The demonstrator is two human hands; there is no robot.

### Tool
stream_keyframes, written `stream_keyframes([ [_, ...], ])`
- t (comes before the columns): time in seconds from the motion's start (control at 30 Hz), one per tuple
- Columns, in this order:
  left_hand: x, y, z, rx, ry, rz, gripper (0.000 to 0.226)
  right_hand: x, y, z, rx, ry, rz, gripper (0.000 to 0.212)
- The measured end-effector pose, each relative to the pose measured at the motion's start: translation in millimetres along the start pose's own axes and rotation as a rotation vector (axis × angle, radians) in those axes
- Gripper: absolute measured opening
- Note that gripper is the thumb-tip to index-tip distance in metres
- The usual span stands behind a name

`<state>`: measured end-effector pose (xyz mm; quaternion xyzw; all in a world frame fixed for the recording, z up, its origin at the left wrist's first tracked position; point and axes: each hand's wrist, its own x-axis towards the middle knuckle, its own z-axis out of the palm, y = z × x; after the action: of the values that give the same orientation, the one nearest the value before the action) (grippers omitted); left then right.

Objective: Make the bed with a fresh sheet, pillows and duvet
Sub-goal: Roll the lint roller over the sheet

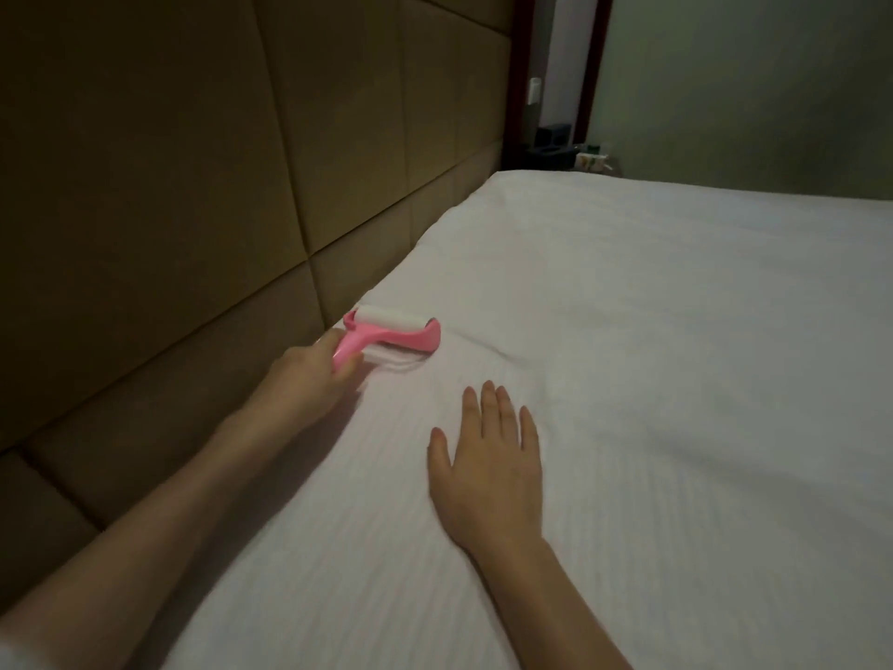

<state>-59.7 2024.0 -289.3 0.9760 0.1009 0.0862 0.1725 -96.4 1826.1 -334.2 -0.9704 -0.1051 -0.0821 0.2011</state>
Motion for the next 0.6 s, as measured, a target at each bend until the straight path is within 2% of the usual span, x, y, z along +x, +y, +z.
stream_keyframes([
  [0.17,134,49,44,-0.041,-0.040,0.025,0.053,5,-1,9,0.038,-0.009,0.059,0.095],
  [0.23,164,67,50,-0.060,-0.069,0.001,0.056,9,-4,15,0.052,0.027,0.093,0.084],
  [0.3,180,78,55,-0.060,-0.083,-0.016,0.058,10,-5,11,0.075,0.016,0.095,0.089],
  [0.37,175,88,48,-0.020,-0.105,-0.026,0.060,12,-2,10,0.086,0.035,0.042,0.112],
  [0.4,166,88,42,-0.006,-0.118,-0.015,0.059,8,-1,7,0.086,-0.039,0.052,0.117],
  [0.43,153,83,34,0.018,-0.144,-0.006,0.056,7,0,4,0.088,-0.070,0.050,0.112],
  [0.5,119,59,20,0.015,-0.174,-0.007,0.049,7,0,0,0.099,-0.027,0.025,0.098],
  [0.6,40,11,2,-0.027,-0.148,-0.025,0.041,5,0,2,0.045,-0.020,-0.007,0.094],
])
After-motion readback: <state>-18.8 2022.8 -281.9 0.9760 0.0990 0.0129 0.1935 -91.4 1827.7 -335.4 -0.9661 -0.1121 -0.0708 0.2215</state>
